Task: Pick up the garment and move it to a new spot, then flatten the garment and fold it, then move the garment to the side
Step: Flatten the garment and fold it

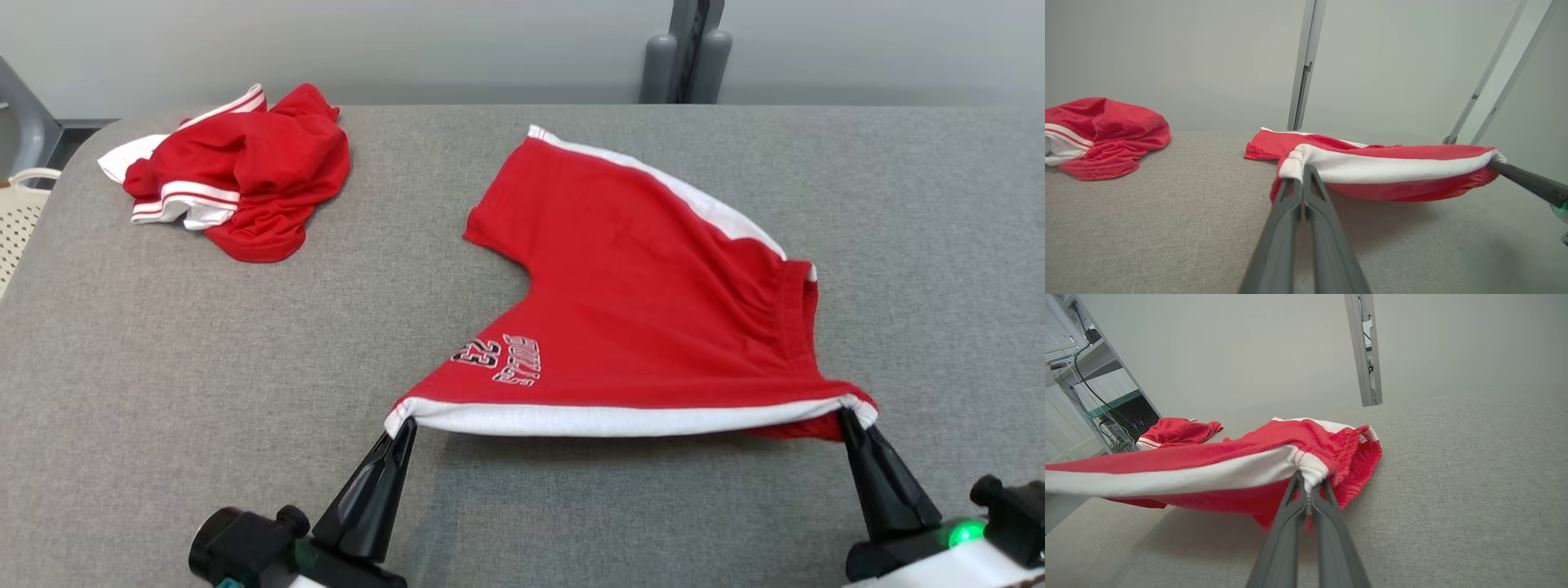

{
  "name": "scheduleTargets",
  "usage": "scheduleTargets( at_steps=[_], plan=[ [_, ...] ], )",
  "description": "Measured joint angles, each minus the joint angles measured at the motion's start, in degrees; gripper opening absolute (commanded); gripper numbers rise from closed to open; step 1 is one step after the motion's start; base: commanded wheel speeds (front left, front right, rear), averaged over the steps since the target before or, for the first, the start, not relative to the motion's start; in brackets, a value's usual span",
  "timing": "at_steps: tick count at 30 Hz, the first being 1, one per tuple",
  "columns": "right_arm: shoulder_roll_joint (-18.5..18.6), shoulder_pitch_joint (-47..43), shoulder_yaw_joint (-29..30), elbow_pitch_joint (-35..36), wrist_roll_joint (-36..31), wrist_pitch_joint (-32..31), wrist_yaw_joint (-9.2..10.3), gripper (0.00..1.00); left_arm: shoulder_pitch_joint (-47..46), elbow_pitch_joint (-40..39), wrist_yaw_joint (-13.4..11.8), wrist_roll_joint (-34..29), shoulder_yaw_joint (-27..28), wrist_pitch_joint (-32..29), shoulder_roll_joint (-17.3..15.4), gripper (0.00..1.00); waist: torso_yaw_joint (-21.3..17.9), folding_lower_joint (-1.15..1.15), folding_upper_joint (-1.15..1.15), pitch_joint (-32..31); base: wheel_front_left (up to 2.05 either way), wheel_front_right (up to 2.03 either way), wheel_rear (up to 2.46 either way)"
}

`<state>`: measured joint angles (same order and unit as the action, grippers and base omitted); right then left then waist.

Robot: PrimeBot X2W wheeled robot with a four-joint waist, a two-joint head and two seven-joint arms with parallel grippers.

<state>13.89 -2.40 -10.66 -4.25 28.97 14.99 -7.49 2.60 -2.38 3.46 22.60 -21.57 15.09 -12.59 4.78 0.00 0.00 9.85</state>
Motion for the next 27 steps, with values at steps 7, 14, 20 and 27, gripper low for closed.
scheduleTargets(
  at_steps=[7,14,20,27],
  plan=[
    [1.1,-5.9,-0.1,4.8,0.9,-0.9,0.00,0.00,4.0,-3.5,-0.9,0.0,0.4,0.0,-0.7,0.00,-1.3,0.00,0.00,-1.9,0.00,0.00,0.00],
    [2.0,-9.1,-0.3,8.0,2.0,-2.1,0.00,0.00,7.0,-6.3,-1.7,-0.3,0.3,-1.4,-1.9,0.00,-2.8,0.00,0.00,-2.6,0.00,0.00,0.00],
    [1.2,-7.1,-2.8,6.3,2.9,-2.9,0.00,0.00,3.2,-3.4,-0.9,-0.5,-0.1,-2.1,-2.3,0.00,-3.0,0.00,0.00,-2.5,0.00,0.00,0.00],
    [1.2,-2.3,-4.2,1.7,3.0,-2.4,0.00,0.00,-6.1,5.3,1.1,-0.7,-0.9,-2.5,-2.2,0.00,-3.2,0.00,0.00,-1.5,0.00,0.00,0.00]
  ],
)
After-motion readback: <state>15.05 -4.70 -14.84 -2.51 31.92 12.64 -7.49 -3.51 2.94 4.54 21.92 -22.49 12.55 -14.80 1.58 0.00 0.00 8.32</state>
